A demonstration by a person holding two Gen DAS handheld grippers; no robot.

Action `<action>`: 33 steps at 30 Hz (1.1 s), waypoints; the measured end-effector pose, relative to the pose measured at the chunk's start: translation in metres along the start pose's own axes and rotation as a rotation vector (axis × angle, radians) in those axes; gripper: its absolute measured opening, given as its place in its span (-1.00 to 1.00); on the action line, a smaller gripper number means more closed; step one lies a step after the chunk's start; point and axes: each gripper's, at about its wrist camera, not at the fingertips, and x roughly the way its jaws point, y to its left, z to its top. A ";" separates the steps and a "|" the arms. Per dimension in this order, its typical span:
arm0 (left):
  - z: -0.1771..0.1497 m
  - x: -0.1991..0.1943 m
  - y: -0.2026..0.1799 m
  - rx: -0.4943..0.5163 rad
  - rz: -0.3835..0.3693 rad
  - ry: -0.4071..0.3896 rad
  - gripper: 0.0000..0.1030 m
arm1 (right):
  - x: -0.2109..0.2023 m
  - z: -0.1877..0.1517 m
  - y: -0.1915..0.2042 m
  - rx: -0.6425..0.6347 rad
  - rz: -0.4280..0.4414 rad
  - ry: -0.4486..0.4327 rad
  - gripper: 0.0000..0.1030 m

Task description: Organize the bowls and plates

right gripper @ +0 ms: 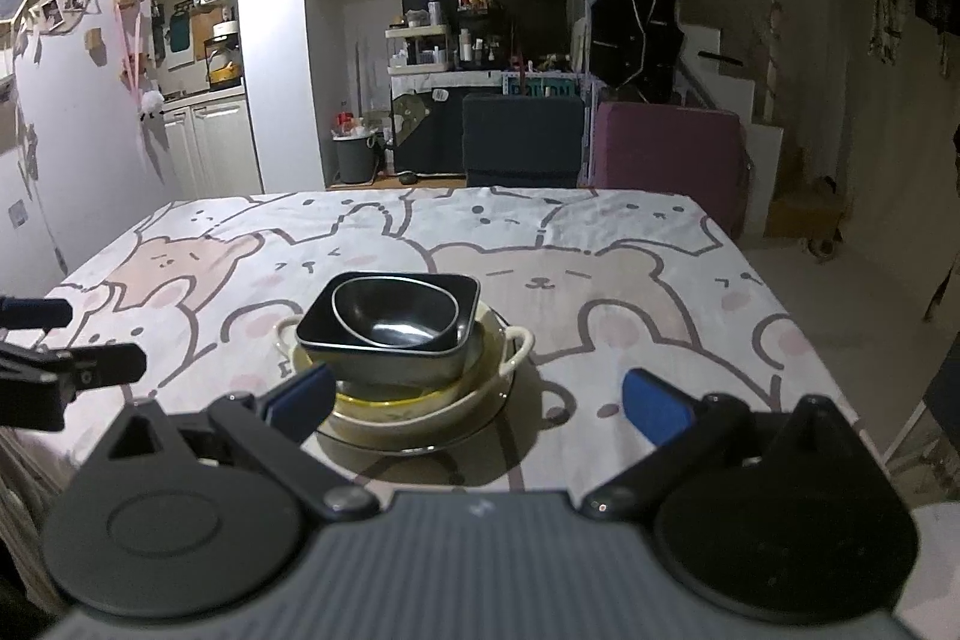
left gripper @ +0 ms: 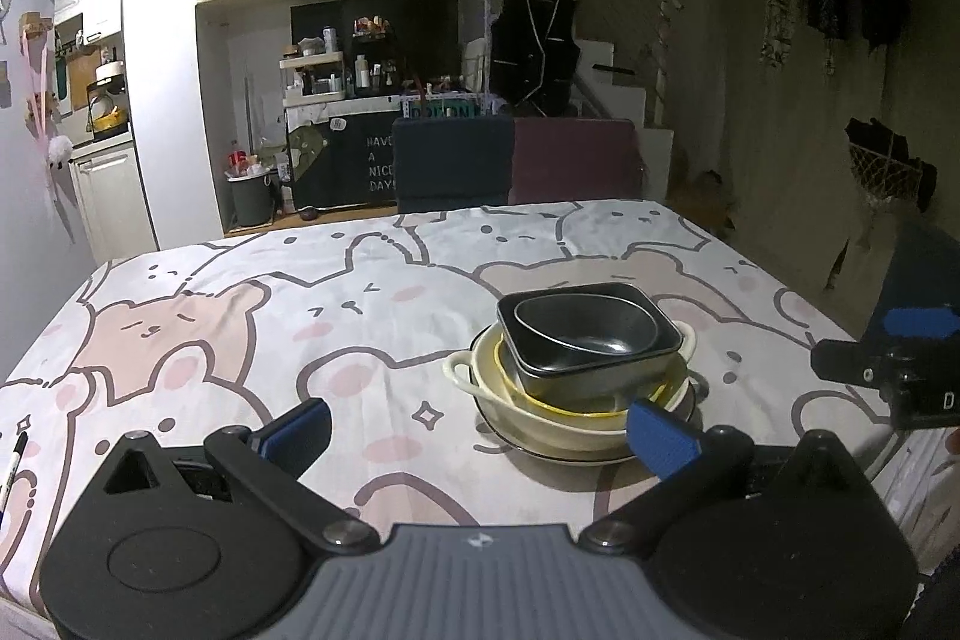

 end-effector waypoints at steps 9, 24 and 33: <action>-0.003 -0.002 0.000 0.001 0.000 -0.001 1.00 | -0.001 -0.001 -0.002 0.004 -0.005 -0.013 0.99; -0.001 -0.004 0.004 -0.012 -0.002 0.004 1.00 | 0.001 -0.002 -0.002 -0.001 0.001 -0.023 0.99; -0.001 -0.004 0.004 -0.010 -0.003 0.005 1.00 | 0.002 -0.002 -0.002 -0.001 0.004 -0.023 0.99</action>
